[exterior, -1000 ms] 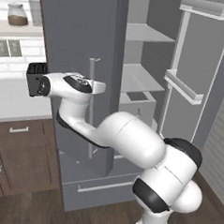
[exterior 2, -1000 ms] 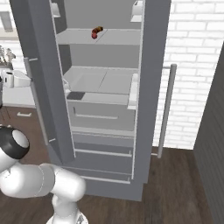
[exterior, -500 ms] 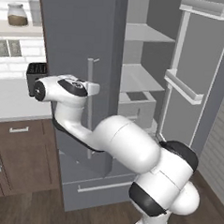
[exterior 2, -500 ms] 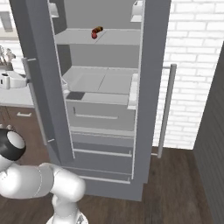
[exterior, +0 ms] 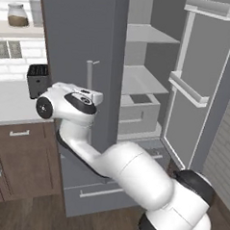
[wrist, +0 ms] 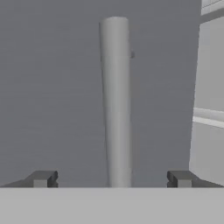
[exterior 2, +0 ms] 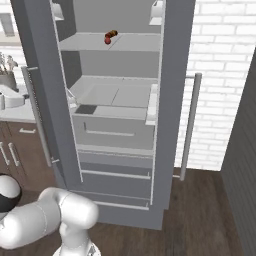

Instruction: Take the strawberry from the fridge and place it on top of the pancake, located on the dining counter.

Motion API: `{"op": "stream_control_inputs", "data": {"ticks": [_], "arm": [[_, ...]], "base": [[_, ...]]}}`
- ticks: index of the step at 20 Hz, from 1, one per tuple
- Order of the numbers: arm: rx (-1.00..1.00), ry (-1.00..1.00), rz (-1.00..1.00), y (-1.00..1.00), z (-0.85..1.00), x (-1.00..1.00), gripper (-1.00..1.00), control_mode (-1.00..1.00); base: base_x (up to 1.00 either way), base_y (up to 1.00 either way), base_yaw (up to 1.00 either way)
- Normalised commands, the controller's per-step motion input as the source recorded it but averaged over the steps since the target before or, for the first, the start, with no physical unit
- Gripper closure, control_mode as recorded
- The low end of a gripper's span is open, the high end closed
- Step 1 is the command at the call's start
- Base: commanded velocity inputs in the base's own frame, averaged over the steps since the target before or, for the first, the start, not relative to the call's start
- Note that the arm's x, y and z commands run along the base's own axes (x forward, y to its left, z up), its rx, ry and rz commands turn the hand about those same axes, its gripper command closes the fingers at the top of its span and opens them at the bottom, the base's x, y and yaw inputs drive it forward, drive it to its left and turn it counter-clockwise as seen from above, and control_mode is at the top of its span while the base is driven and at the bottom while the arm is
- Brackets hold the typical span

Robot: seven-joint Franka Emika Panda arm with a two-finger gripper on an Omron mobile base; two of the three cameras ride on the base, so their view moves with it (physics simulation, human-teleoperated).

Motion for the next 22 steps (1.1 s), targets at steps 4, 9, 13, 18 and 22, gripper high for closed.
{"op": "stream_control_inputs", "data": {"ticks": [4, 9, 13, 18, 22], "arm": [[0.05, 0.00, 0.00, -0.22, 0.01, -0.51, -1.00, -1.00], [0.19, 0.00, 0.03, -0.59, 0.22, -0.85, -1.00, -1.00], [0.33, 0.04, 0.00, -0.90, 0.38, -0.76, -1.00, -1.00], [0.70, 0.00, 0.08, -1.00, 0.03, -0.34, -1.00, -1.00], [0.86, 0.04, 0.16, -1.00, 0.02, 0.00, -1.00, -1.00]], "base": [[0.00, 0.00, 0.00], [0.00, 0.00, 0.00], [0.00, 0.00, 0.00], [0.00, 0.00, 0.00], [0.00, 0.00, 0.00]]}}
